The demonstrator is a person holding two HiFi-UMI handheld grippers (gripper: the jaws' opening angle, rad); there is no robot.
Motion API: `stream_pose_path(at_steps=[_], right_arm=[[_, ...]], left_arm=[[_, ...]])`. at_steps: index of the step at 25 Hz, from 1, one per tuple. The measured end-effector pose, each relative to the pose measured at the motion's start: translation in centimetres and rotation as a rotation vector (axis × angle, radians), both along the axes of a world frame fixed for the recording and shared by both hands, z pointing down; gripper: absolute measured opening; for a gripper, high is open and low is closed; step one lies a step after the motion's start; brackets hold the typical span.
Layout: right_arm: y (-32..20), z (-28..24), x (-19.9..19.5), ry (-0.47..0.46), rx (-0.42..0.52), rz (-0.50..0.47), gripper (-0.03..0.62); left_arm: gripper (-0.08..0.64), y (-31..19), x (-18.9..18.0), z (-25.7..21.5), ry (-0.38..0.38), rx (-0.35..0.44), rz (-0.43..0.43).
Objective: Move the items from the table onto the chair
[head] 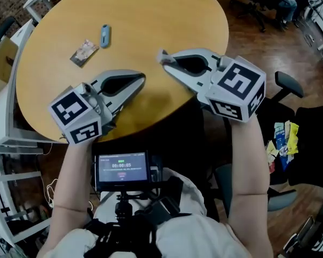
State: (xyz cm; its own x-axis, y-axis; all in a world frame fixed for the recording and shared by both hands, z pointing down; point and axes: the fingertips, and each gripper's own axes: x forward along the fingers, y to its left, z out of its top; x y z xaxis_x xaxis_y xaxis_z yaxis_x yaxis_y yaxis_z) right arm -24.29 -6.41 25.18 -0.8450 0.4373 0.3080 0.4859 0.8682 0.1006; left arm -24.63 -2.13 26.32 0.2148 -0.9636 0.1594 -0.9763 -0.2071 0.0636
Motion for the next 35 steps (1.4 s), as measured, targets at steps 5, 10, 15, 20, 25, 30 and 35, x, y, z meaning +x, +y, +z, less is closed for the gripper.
stream_pose_path(at_steps=[5,10,15,20,25,30,35], right_arm=[[-3.7,-0.3,6.1,-0.037,-0.093,0.129,0.038],[-8.6,0.9,12.9,-0.08,-0.189,0.258,0.038],[-15.0,5.9,20.7,-0.032,-0.201,0.512,0.038],[-21.4,11.6,29.3,0.036,-0.123,0.813,0.039],[-27.3,18.0,37.6,0.128,-0.065,1.107,0.038],[-30.9,23.5,46.3,0.189,-0.111,1.393,0.039],[-33.3,27.9,51.1,0.288,-0.11,1.54,0.04]], left_arm=[[0.009,-3.5,4.3,-0.8,0.004,-0.003,0.096],[0.011,-8.1,8.3,-1.1,-0.006,-0.015,0.114],[0.011,-13.6,15.1,-0.8,-0.023,0.014,0.283],[0.011,-17.7,21.6,-1.2,-0.058,0.078,0.424],[0.011,-21.7,27.9,0.7,0.016,0.065,0.566],[0.011,-24.4,33.9,7.5,0.067,-0.045,0.678],[0.011,-25.4,37.7,13.3,0.096,-0.143,0.738]])
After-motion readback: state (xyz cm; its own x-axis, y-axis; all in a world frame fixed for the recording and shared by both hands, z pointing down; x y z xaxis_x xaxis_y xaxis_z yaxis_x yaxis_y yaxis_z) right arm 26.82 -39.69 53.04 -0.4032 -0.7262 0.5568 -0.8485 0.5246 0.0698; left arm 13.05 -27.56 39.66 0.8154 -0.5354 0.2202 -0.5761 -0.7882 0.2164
